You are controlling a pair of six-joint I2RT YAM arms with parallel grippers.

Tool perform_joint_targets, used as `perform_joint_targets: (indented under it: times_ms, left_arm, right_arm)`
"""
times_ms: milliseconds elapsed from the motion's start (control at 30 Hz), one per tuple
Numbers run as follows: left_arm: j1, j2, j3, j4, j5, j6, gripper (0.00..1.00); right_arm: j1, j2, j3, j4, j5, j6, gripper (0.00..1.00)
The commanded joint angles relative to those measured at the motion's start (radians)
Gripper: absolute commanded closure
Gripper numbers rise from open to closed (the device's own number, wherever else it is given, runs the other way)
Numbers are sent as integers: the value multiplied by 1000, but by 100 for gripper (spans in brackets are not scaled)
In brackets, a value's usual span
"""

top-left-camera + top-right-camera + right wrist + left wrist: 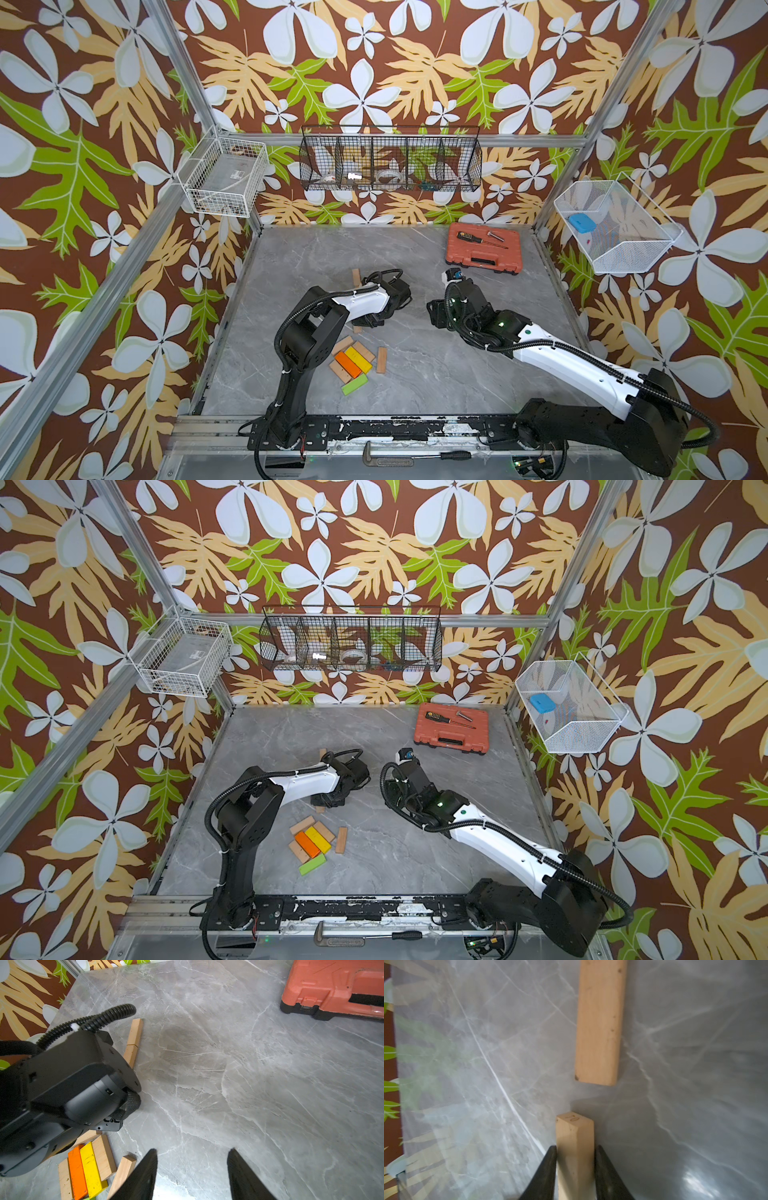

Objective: Assemble the letter k with building blocks
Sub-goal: Place the building block at the center of the board, then assemble the building block at the center of the board.

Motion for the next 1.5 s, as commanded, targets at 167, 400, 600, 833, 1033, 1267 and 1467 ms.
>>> perform_joint_targets:
  times_ms: [167, 400, 600, 833, 1033, 1267, 1467]
  left_arm:
    - [-3, -169, -47, 95, 105, 12, 54]
    - [49, -373, -242, 277, 172, 62, 53]
    - [79, -497, -463, 549, 327, 268, 49]
    - [101, -422, -450, 564, 351, 367, 41]
    - [101, -331, -388, 531, 284, 377, 48]
    - [101, -276, -367, 497, 243, 365, 57]
    - [101, -273, -392, 491, 242, 348, 64]
  right_arm:
    - [1, -6, 7, 2, 4, -5, 43]
    - [1, -23, 2, -1, -9, 0, 43]
    - [1, -27, 0, 7, -63, -7, 41]
    - [1, -63, -45, 77, -185, -21, 28]
    - [1, -53, -40, 56, -163, -8, 29]
    - [1, -41, -33, 52, -148, 0, 30]
    - [0, -27, -30, 58, -143, 2, 30]
